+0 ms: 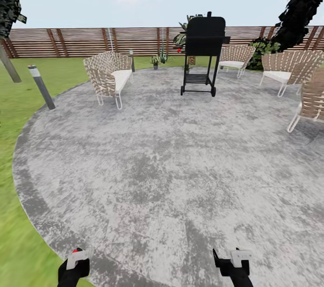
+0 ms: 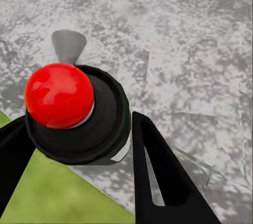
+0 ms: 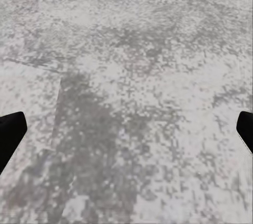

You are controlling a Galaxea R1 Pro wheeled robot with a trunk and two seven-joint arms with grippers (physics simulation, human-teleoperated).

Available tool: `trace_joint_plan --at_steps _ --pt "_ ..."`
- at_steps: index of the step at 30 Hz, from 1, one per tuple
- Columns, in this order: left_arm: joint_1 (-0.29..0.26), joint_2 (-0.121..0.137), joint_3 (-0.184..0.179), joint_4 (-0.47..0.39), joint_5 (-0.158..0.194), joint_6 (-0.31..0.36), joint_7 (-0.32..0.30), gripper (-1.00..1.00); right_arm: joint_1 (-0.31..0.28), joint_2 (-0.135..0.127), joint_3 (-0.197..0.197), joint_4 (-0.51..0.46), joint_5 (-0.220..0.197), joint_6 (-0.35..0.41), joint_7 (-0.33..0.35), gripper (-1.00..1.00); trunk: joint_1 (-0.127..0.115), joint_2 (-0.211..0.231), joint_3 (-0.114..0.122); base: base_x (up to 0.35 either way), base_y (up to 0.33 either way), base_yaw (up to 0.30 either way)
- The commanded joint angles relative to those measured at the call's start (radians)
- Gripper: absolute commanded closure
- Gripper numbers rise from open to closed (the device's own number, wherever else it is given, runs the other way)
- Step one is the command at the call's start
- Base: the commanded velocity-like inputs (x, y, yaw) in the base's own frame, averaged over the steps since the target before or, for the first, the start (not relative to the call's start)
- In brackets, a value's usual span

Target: Pick up the pesticide atomizer in the garden and spray insectifuge to fully cover both potted plants in the garden.

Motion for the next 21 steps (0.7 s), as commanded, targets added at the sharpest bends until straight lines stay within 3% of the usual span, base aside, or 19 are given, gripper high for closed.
trace_joint_plan --at_steps 1,21 --pt "-0.001 0.0 -0.002 0.002 0.007 -0.003 0.0 1.0 0.0 -0.001 0.0 0.001 0.001 -0.003 0.001 -1.0 0.0 0.0 -0.001 0.34 0.0 0.006" --pt "-0.001 0.0 -0.002 0.002 0.006 -0.002 0.0 1.0 0.0 0.0 0.0 -0.001 -0.002 -0.003 0.001 -1.0 0.0 0.0 -0.001 0.34 0.0 0.0"
